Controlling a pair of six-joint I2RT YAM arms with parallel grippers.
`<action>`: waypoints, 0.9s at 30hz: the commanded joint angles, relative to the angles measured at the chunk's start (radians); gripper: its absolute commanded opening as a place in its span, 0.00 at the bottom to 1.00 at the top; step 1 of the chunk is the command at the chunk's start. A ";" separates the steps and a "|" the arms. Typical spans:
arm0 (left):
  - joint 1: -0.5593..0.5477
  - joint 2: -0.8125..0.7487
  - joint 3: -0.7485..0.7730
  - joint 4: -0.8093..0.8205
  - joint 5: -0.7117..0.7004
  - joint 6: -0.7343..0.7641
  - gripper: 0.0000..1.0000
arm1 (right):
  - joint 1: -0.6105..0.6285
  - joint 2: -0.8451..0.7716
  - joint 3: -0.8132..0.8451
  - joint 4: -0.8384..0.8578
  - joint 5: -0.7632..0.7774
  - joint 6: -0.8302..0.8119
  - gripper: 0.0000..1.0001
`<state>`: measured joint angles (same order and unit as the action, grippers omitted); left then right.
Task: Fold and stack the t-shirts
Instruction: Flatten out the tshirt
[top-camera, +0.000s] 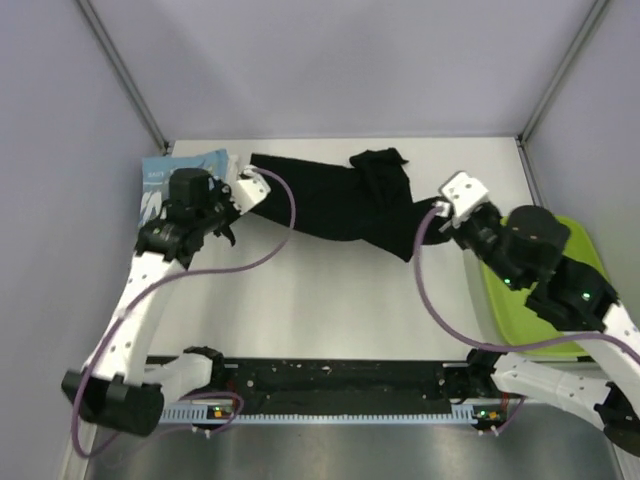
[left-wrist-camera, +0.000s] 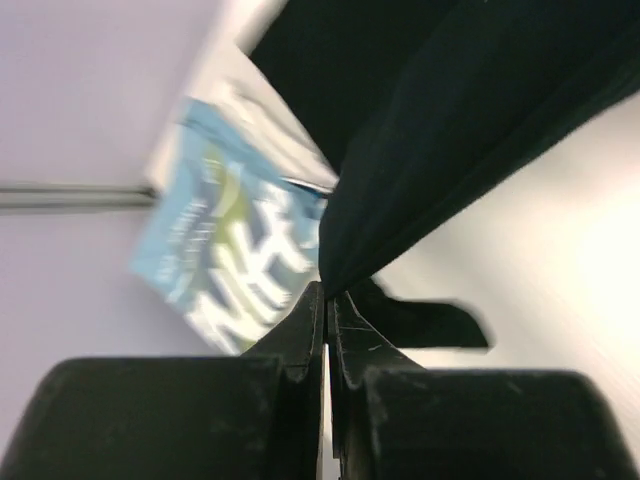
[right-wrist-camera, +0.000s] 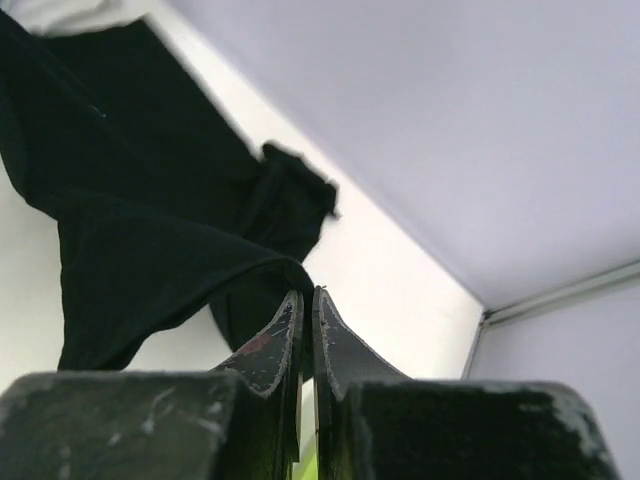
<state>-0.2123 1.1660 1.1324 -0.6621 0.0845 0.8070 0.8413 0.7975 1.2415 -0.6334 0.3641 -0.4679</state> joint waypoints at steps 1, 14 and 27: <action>0.004 -0.170 0.208 -0.255 0.014 0.021 0.00 | -0.007 -0.063 0.200 -0.017 0.062 -0.003 0.00; 0.004 -0.252 0.642 -0.611 0.063 -0.006 0.00 | -0.005 -0.034 0.530 -0.203 0.059 0.078 0.00; 0.004 0.058 0.520 -0.078 0.020 -0.074 0.00 | -0.601 0.423 0.535 0.072 -0.333 0.187 0.00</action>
<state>-0.2123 1.1477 1.6573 -1.0336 0.1581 0.7845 0.5079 1.0657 1.7058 -0.6491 0.2794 -0.4358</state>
